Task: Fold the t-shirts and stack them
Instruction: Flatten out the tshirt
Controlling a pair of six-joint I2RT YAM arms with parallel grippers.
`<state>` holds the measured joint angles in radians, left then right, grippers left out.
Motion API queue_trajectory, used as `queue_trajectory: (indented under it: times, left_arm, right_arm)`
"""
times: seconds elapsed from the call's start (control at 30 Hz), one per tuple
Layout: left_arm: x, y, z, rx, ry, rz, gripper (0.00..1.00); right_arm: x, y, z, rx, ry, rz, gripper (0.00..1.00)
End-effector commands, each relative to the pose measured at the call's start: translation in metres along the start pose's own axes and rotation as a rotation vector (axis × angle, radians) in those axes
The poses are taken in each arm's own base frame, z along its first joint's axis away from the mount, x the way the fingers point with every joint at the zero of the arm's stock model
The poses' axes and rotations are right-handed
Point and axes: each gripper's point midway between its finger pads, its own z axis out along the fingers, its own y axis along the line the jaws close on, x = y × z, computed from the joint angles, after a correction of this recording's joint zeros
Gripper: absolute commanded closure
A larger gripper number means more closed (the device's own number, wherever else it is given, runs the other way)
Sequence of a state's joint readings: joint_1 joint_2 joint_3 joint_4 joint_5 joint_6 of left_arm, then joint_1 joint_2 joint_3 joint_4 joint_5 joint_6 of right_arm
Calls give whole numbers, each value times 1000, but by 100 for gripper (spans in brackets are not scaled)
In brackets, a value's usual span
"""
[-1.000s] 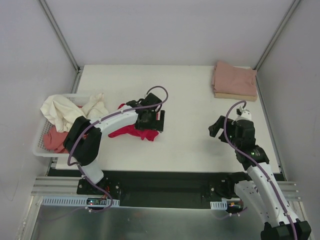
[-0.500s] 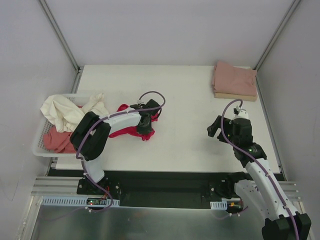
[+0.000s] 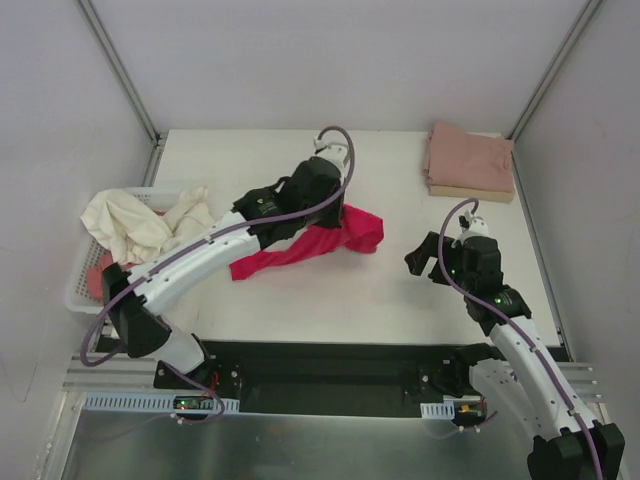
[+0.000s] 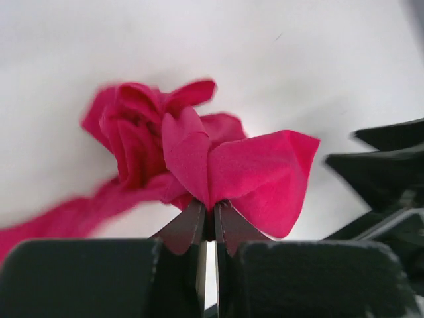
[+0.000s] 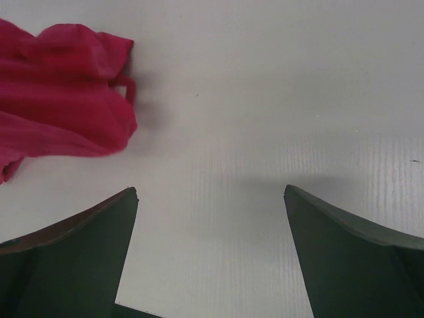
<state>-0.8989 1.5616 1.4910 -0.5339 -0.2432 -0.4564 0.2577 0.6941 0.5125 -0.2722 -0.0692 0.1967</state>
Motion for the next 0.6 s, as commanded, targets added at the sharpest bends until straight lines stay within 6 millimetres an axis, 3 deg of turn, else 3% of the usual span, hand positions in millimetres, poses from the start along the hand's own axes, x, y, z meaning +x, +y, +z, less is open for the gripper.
queue_trajectory:
  times: [0.0,0.13,0.27,0.3,0.33,0.37,0.43,0.47,0.53,0.57]
  left_arm:
    - [-89,-34,-82,214,-262,61,100]
    - [-120,-40,-122,270,-380,64,100]
    - [-123,-9,-149,181,-477,17,100]
    - [-107,9,-133,96,-455,-5,100]
    - [-99,18,-130,67,-450,-21,100]
    - [-75,33,-119,34,-415,-30,100]
    - [-52,46,-107,22,-378,-102,100]
    - [-22,59,-92,-2,-322,-109,100]
    - [2,71,-79,-9,-283,-188,100]
    - [31,82,-66,-24,-230,-200,100]
  right_arm:
    - [-11,13,-1,-57,-46,-26,3]
    - [-13,9,-5,-40,-66,-28,3]
    - [-14,6,-7,-19,-70,-27,3]
    - [-14,6,-7,-21,-69,-27,3]
    - [-13,7,-7,-24,-64,-28,3]
    - [-12,7,-6,-23,-58,-26,3]
    - [-9,6,-4,-16,-41,-26,3]
    - [-7,5,-3,-11,-33,-17,3]
    - [-3,6,0,-18,-9,-20,3]
    - [-1,8,2,-28,-2,-18,3]
